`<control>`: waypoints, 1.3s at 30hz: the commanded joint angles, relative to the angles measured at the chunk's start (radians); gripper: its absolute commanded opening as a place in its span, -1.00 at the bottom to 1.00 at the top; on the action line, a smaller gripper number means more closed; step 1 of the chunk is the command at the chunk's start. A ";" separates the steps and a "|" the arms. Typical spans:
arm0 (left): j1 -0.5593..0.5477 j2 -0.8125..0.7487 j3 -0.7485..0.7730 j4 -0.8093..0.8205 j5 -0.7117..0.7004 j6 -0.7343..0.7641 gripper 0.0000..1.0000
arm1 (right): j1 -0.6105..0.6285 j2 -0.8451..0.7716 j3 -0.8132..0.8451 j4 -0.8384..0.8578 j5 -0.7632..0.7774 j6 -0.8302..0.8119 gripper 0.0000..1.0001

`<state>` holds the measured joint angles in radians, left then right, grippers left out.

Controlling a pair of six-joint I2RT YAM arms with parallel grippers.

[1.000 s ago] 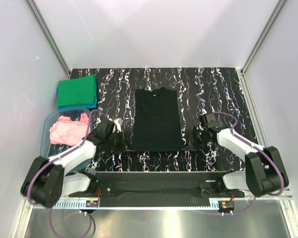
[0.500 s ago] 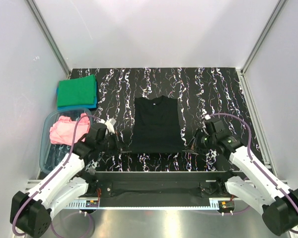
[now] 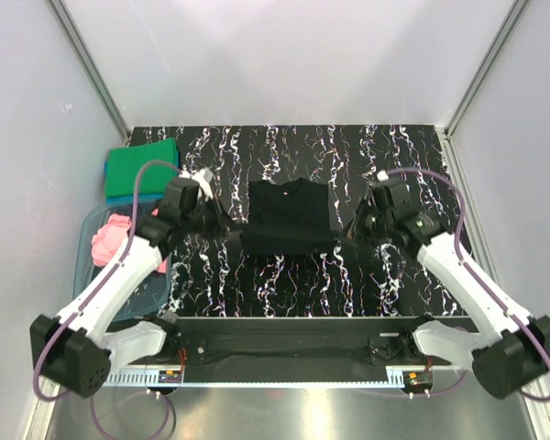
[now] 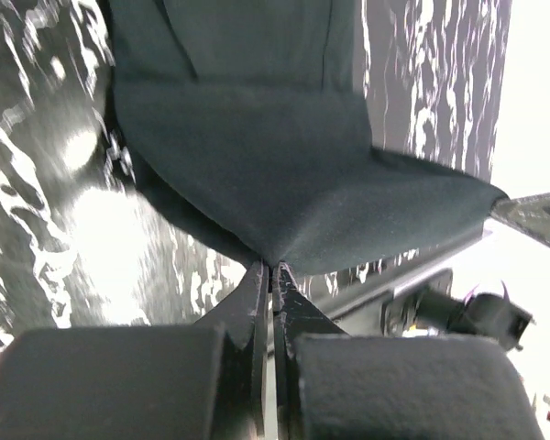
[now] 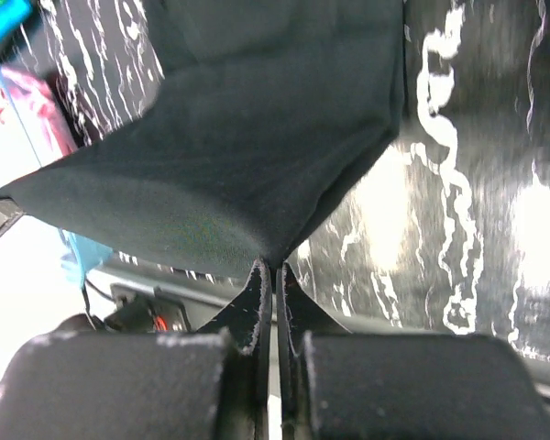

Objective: Fold and stack the t-shirts
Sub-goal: Fold the tshirt

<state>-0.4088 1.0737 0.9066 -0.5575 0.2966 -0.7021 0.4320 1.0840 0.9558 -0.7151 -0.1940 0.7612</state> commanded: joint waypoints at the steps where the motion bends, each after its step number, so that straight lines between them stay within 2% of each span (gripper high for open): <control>1: 0.050 0.093 0.112 0.027 -0.027 0.050 -1.00 | 0.004 0.092 0.148 0.017 0.085 -0.057 -1.00; 7: 0.108 0.259 0.294 0.030 0.002 0.118 -1.00 | 0.001 0.280 0.334 0.031 0.123 -0.109 -1.00; 19: 0.205 0.546 0.534 0.209 0.187 0.138 -1.00 | -0.079 0.568 0.641 0.037 0.108 -0.169 -1.00; 25: 0.220 0.707 0.673 0.281 0.249 0.133 -1.00 | -0.133 0.678 0.724 0.074 0.062 -0.183 -1.00; 33: 0.229 0.877 0.748 0.435 0.321 0.090 -1.00 | -0.182 0.824 0.787 0.160 -0.012 -0.204 -1.00; 39: 0.231 1.079 0.920 0.510 0.397 0.026 -0.92 | -0.210 0.902 0.821 0.183 -0.015 -0.195 -1.00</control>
<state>-0.1837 2.0819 1.7123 -0.1680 0.6224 -0.6308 0.2398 1.9709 1.7233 -0.5854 -0.1860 0.5800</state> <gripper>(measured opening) 0.037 0.014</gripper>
